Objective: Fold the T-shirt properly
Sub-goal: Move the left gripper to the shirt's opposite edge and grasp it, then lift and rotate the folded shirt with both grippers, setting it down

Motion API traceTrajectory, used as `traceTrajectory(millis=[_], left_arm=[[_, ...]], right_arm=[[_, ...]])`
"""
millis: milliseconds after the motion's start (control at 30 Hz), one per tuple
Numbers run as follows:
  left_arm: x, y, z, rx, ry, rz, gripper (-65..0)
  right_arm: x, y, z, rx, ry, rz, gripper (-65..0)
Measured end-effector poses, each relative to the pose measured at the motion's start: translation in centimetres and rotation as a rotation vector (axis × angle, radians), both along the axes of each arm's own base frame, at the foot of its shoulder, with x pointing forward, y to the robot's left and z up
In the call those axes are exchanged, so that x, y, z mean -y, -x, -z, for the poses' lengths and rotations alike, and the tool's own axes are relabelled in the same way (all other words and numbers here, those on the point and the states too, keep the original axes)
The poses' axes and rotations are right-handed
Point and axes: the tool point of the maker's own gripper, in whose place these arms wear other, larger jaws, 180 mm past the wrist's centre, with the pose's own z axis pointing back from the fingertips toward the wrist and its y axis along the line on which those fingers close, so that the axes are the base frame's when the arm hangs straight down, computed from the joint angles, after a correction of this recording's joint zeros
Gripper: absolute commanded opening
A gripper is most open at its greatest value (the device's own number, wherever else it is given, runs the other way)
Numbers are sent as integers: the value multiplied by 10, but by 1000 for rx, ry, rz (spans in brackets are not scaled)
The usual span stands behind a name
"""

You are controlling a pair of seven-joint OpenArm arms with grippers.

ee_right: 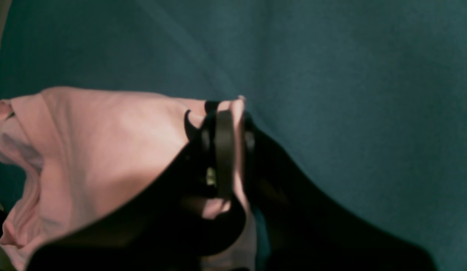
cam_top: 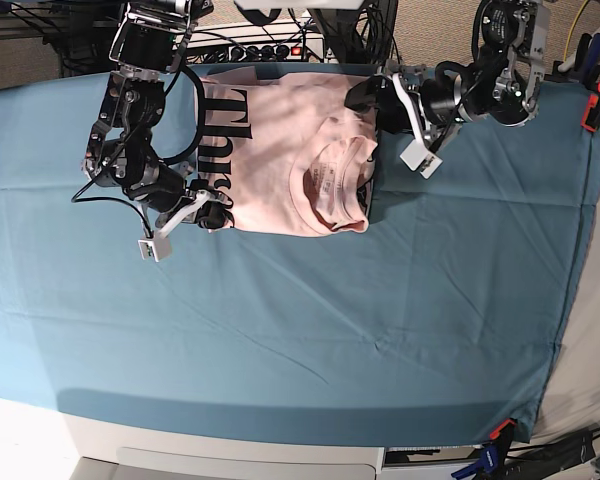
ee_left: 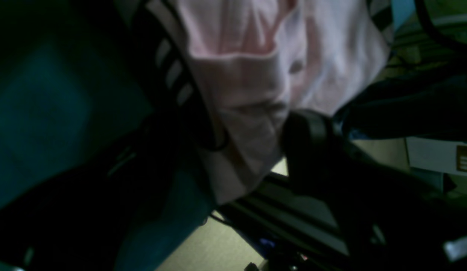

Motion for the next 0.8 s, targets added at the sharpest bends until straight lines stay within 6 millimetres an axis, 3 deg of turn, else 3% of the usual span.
traceTrajectory(millis=[167,300,400,533,800], left_arm=[[11,10,2,-31,38,-18,-214],[17,9,0,-31,55,-24,-281],[16,9,0,-30,56,-25,-412],[16,6,0,-18,53,-33,-648],[11,4,3,-6,20,-28,-650]], right_arm=[[0,0,0,2,0,1,-650],[0,-1,0,4,0,2,-650],[0,-1,-1,6,0,3,-650],[0,-1,-1,6,0,3,-650],[0,-1,-1,12,5,-11,-650]])
